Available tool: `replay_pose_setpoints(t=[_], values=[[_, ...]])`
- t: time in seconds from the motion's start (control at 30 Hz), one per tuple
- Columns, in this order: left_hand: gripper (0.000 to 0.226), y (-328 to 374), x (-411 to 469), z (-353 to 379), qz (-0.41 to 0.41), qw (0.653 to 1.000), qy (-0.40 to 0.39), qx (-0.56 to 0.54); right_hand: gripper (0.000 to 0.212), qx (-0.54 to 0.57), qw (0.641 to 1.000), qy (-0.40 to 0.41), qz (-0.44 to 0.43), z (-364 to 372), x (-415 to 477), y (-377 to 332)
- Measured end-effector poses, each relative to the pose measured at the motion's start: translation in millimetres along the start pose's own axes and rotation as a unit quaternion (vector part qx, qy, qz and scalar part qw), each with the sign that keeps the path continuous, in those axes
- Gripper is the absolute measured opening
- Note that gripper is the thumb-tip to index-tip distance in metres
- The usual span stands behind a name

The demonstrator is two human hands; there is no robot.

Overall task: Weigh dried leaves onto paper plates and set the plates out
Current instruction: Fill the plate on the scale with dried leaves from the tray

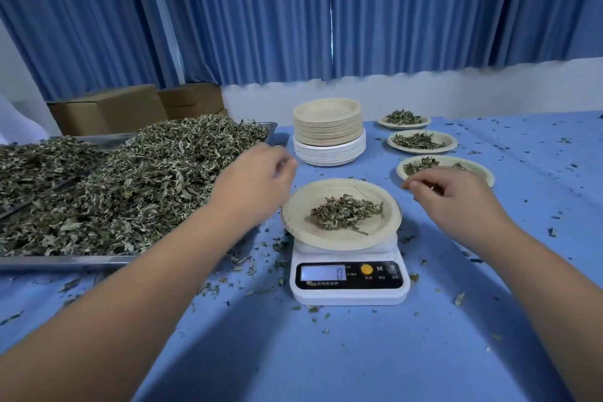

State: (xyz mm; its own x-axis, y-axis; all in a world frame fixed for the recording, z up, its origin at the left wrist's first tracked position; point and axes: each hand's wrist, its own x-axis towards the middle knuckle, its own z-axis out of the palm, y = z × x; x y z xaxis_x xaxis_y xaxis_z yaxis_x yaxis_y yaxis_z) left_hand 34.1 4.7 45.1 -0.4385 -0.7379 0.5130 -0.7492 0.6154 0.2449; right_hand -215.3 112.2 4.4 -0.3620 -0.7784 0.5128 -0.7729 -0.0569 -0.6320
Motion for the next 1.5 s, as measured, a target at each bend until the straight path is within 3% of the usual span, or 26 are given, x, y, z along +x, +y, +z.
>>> replay_pose_setpoints(t=[0.07,0.17,0.33,0.53,0.77,1.03,1.33,1.5], values=[[0.025,-31.0,3.5,-5.2,-0.064,0.998,-0.001,0.028,0.018,0.001,1.0,-0.001,-0.001,0.0,-0.4,0.0],[0.029,-72.4,4.0,-6.0,-0.113,0.985,-0.082,0.098,0.018,0.001,1.0,-0.006,-0.003,0.6,-1.5,-0.6],[0.052,-112.3,1.2,5.0,-0.053,0.932,-0.247,0.26,0.019,0.005,1.0,-0.01,-0.013,2.4,-3.3,-2.3],[0.053,-112.5,4.4,6.6,-0.063,0.908,-0.34,0.235,0.019,0.004,1.0,-0.008,-0.018,2.5,-2.6,-0.3],[0.021,-106.9,0.8,-1.3,-0.007,0.93,-0.302,0.209,0.018,-0.002,1.0,-0.007,-0.016,1.8,-1.9,0.4],[0.027,-105.2,-10.5,-5.4,-0.008,0.937,-0.279,0.209,0.019,0.009,1.0,-0.011,-0.01,1.1,-4.7,-1.7],[0.022,-105.3,-9.9,-34.9,-0.007,0.976,-0.193,0.103,0.019,0.013,1.0,-0.018,-0.006,-1.6,-6.1,-2.6],[0.021,-105.1,-11.4,-48.8,-0.065,0.985,-0.157,0.04,0.02,0.017,1.0,-0.013,-0.001,-2.3,-7.2,-5.5]])
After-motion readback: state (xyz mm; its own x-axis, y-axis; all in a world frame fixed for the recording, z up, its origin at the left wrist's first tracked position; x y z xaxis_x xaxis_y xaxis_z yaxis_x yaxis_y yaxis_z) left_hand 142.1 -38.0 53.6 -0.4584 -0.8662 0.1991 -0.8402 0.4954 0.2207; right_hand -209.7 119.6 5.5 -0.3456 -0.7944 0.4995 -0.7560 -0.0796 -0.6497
